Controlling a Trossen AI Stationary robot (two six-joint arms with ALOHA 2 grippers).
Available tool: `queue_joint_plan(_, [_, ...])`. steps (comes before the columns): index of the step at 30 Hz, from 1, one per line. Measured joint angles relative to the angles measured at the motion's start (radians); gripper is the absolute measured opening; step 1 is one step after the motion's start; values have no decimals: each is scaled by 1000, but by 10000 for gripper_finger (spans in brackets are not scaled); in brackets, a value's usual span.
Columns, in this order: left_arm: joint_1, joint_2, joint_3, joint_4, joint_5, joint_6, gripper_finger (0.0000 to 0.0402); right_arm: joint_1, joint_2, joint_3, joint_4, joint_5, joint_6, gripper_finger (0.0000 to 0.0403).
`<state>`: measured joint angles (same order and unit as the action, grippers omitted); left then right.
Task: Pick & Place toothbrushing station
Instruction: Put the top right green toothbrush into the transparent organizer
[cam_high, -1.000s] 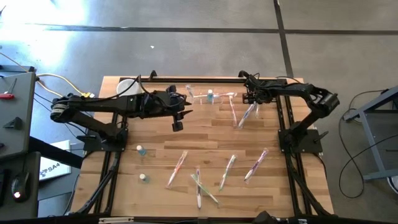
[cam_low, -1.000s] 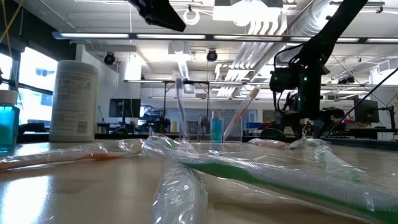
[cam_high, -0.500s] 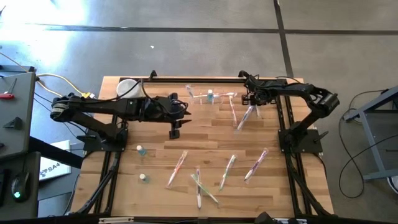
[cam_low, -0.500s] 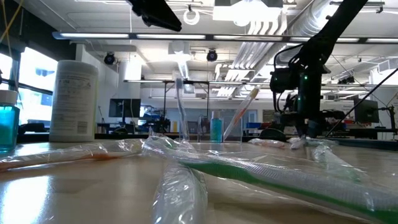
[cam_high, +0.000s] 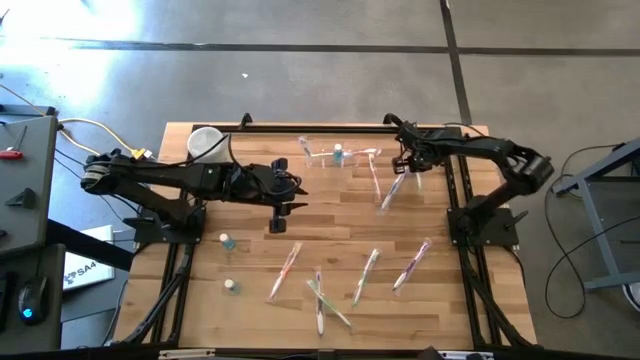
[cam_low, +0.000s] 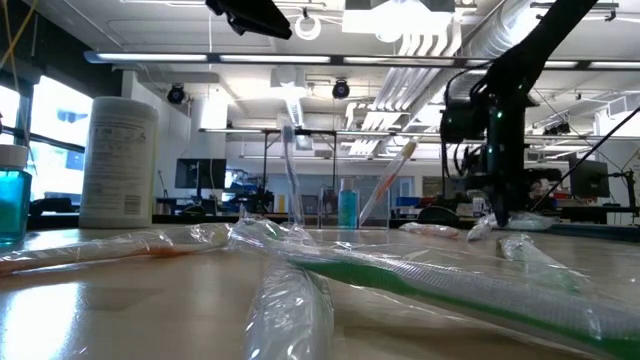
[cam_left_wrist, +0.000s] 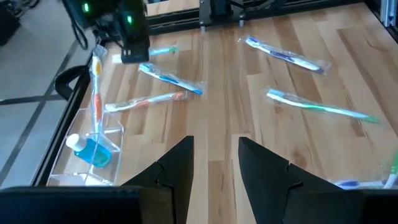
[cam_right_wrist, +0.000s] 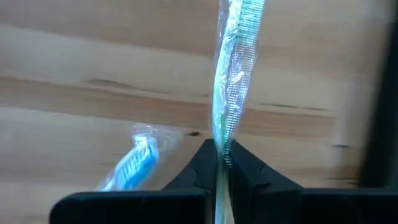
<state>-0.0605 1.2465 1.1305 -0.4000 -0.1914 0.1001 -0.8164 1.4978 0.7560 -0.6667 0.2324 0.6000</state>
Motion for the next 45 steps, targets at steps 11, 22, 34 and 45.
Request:
queue_joint_plan(11, [0,0,0,0,20,26,125,199,-445,1,-145,83,78,6])
queue_joint_plan(22, [1,76,-1,131,155,53,130,681,-795,-3,-139,155,129,6])
queue_joint_plan(34, [1,203,-1,348,167,105,272,1148,-715,-86,385,309,-158,7])
queue_joint_plan(45, [1,252,0,607,279,45,371,1251,-462,-86,789,445,-500,7])
